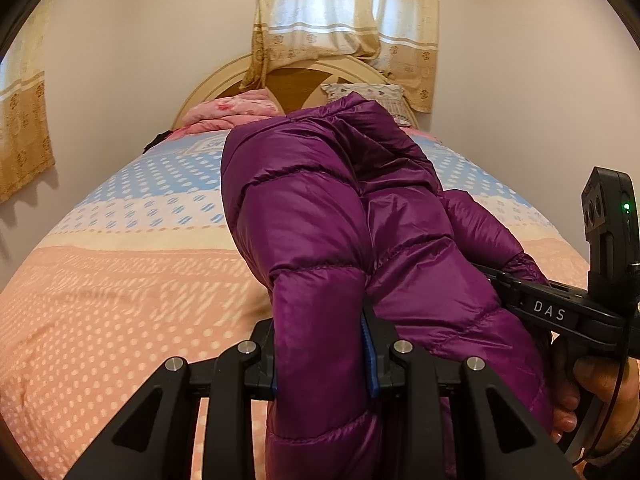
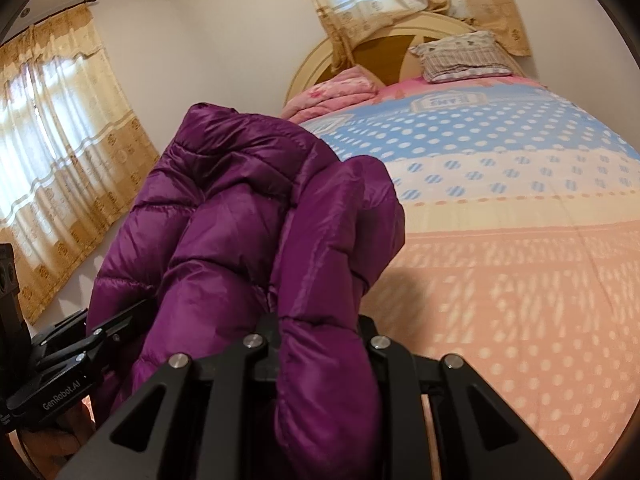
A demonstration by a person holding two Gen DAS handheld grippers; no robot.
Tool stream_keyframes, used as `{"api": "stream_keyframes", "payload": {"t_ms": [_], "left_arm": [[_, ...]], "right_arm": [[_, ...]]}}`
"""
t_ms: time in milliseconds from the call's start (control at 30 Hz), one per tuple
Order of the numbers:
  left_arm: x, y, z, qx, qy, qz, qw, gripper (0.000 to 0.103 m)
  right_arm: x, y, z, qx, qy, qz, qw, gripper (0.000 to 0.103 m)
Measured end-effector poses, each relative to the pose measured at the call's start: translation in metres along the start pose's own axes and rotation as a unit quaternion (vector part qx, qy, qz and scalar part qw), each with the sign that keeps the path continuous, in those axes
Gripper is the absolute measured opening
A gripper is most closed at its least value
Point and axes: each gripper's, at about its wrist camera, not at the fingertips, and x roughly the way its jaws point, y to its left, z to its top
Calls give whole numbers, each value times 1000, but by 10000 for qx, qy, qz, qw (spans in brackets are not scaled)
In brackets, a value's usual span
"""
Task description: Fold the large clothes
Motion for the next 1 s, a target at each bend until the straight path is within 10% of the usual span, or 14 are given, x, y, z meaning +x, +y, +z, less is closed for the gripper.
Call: {"api": "stream_keyframes", "payload": {"t_ms": [1000], "left_arm": [[2,77,-33,-463,295,529,9971,30]], "right_arm": [[71,67,-13,-468,653,412,9959,21]]}}
